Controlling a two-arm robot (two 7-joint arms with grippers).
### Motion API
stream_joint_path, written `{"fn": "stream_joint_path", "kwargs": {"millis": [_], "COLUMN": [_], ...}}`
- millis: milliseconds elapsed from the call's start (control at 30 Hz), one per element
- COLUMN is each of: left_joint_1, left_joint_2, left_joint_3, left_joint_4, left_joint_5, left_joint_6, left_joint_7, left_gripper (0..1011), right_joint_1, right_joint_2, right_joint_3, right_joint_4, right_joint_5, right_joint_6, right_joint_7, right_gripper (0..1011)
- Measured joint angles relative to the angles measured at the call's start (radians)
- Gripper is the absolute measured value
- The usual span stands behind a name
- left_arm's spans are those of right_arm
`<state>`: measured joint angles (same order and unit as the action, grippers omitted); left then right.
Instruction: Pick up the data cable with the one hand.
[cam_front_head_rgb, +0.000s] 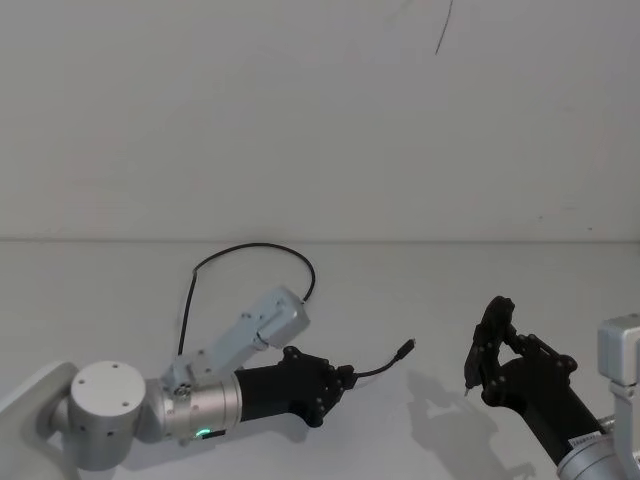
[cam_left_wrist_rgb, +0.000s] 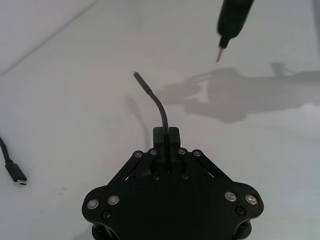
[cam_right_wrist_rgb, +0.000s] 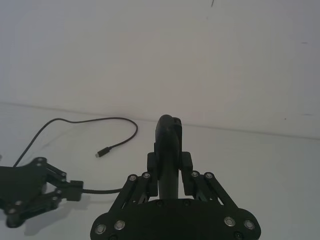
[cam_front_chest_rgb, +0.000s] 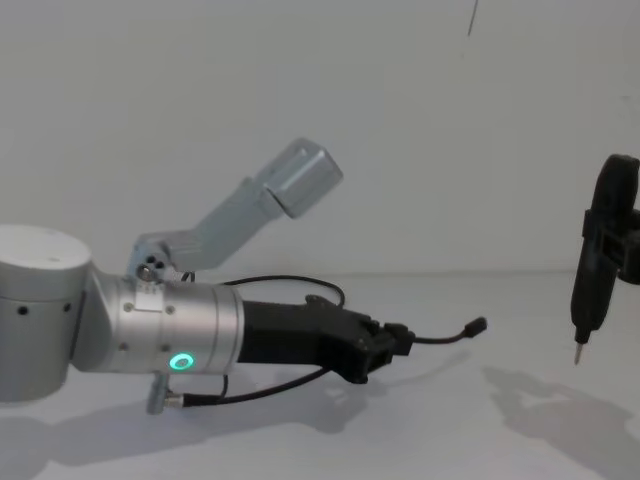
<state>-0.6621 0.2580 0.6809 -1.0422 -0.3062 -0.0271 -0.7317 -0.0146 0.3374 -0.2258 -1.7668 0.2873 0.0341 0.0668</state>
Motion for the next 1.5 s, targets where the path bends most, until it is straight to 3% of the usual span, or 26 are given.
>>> {"fn": "stream_joint_path", "kwargs": {"millis": [633, 1000, 1500], "left_joint_1": [0.143, 0.18, 0.194], "left_joint_2": [0.152, 0.191, 0.206], "left_joint_3": [-0.062, -0.071, -0.068], "left_joint_4": [-0.28, -0.344, -0.375], "left_joint_5": [-0.101, -0.13, -0.152], "left_joint_6": [0.071, 0.085, 0.082], "left_joint_7": [-0.022, -0.02, -0.033], "left_gripper": [43, 43, 42], "right_joint_1": [0.0, 0.0, 0.002], "right_joint_2": [0.0, 0.0, -0.003], "right_joint_3": [0.0, 0.0, -0.001], "right_joint_4": [0.0, 0.0, -0.002], "right_joint_5": [0.0, 0.0, -0.001], "right_joint_6": [0.0, 0.0, -0.008], "right_joint_7": [0.0, 0.0, 0.008], "right_gripper": [269, 269, 269]}}
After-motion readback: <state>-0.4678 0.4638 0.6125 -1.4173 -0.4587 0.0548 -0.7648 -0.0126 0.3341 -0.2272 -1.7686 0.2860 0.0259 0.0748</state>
